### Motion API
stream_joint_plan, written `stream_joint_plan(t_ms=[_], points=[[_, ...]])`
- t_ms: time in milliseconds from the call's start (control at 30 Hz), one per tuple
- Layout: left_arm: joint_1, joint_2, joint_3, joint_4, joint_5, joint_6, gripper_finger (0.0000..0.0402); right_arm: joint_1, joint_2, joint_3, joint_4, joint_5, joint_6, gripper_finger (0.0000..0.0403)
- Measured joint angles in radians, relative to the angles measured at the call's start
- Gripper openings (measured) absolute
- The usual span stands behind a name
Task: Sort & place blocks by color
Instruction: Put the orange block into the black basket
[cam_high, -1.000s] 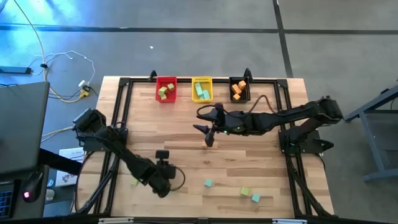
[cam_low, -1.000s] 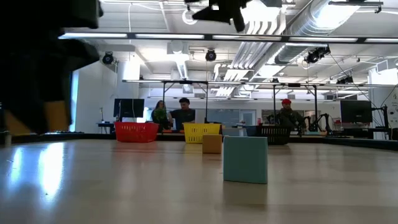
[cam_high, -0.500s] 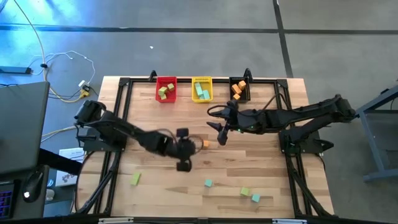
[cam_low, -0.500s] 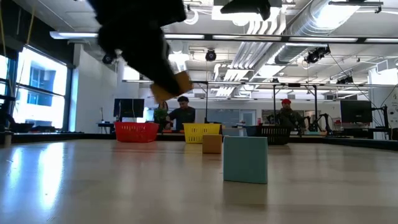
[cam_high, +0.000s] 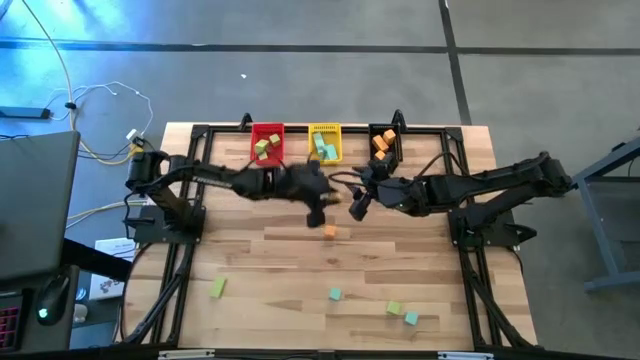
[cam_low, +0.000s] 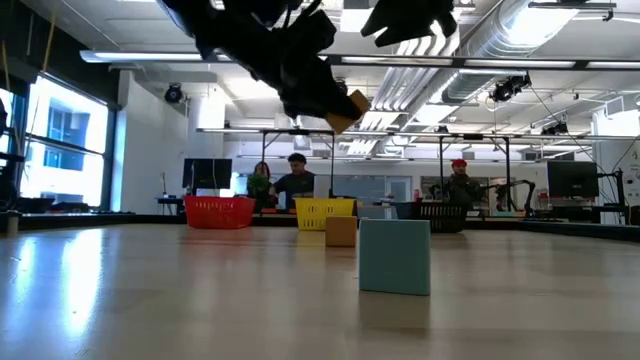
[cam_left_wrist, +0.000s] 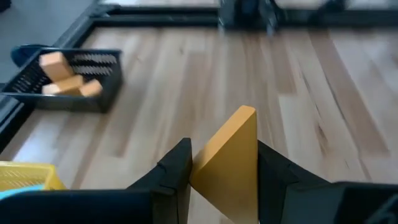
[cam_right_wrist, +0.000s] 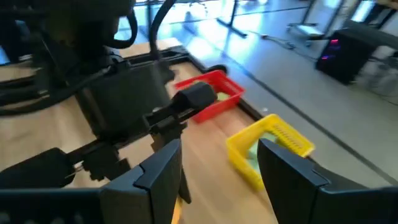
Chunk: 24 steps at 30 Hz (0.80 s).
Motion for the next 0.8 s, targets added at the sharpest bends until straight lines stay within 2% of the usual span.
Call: stream_joint_plan(t_ms=[100,233,433,600,800], points=[[0.062,0.000,0.000,0.057,0.071,-0.051,0.0098,-0.021,0.000,0.000,-0.003,0.042,0.019,0.0197],[0.121,0.000,0.000,0.111,0.141,-0.103,0.0098,-0.050,0.000,0.000,-0.005,0.044,0.026,0.0197],[0.206,0.000,0.000,0.181,0.119,-0.150,0.0098,-0.089,0.000,0.000,-0.002,0.043,0.027,0.0197],[0.262,0.001,0.000,0.318,0.110,-0.227,0.0098,-0.129,0.000,0.000,-0.002,0.041,0.045,0.0197],[0.296,0.001,0.000,0.439,0.110,-0.242,0.0098,-0.188,0.000,0.000,-0.009,0.040,0.022,0.0197]])
